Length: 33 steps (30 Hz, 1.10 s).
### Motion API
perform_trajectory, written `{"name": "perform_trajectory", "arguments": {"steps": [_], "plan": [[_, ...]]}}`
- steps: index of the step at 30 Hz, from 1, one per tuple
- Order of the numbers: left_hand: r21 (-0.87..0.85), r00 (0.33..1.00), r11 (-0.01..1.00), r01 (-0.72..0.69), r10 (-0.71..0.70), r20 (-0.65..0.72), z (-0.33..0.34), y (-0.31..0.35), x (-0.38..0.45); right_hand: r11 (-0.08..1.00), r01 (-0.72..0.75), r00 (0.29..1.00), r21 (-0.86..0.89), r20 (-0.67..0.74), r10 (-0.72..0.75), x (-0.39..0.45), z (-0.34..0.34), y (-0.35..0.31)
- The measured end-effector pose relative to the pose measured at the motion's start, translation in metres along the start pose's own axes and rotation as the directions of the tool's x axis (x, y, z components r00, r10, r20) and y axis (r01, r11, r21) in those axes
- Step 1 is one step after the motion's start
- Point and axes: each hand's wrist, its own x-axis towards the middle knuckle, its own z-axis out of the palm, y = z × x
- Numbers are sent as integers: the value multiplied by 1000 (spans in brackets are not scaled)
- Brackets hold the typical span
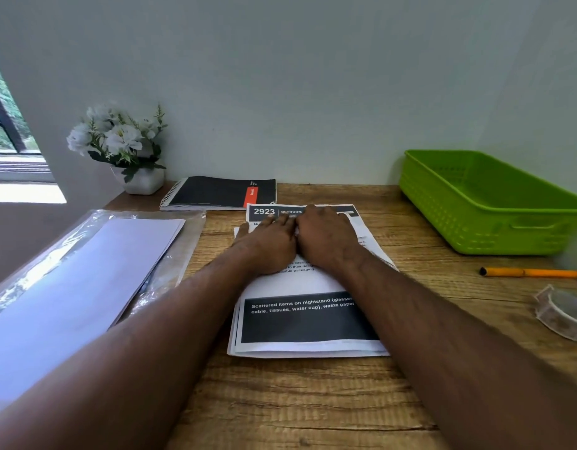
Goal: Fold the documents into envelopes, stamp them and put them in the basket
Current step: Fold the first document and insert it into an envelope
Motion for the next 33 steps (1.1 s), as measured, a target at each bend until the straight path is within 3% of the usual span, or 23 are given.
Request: {"name": "perform_trajectory", "arguments": {"steps": [11, 16, 19, 21, 23, 25, 27, 33], "plan": [[13, 1000, 1000, -13, 13, 7, 1, -1, 1, 997, -70, 996, -7, 47, 71, -1, -9, 0], [13, 999, 1000, -9, 8, 44, -3, 1, -3, 962, -264, 963, -71, 39, 267, 1, 1, 53], [0, 999, 1000, -10, 10, 51, -4, 0, -3, 952, -305, 952, -40, -31, 303, 2, 5, 71], [5, 998, 1000, -17, 17, 59, -4, 0, -2, 968, -249, 961, -18, -131, 245, 4, 1, 67], [17, 998, 1000, -19, 18, 62, -7, 1, 0, 995, -96, 974, 31, -201, 101, 5, 0, 59], [43, 999, 999, -4, 2, 44, -10, 4, 4, 986, 39, 993, 162, -119, -20, 6, 6, 52], [58, 1000, 998, -4, 4, 1, -11, 11, 6, 968, 64, 998, 243, -22, -60, 8, 16, 50], [84, 998, 996, -42, 45, -45, -3, 29, 6, 968, 100, 994, 232, 25, -109, 8, 16, 49]]}}
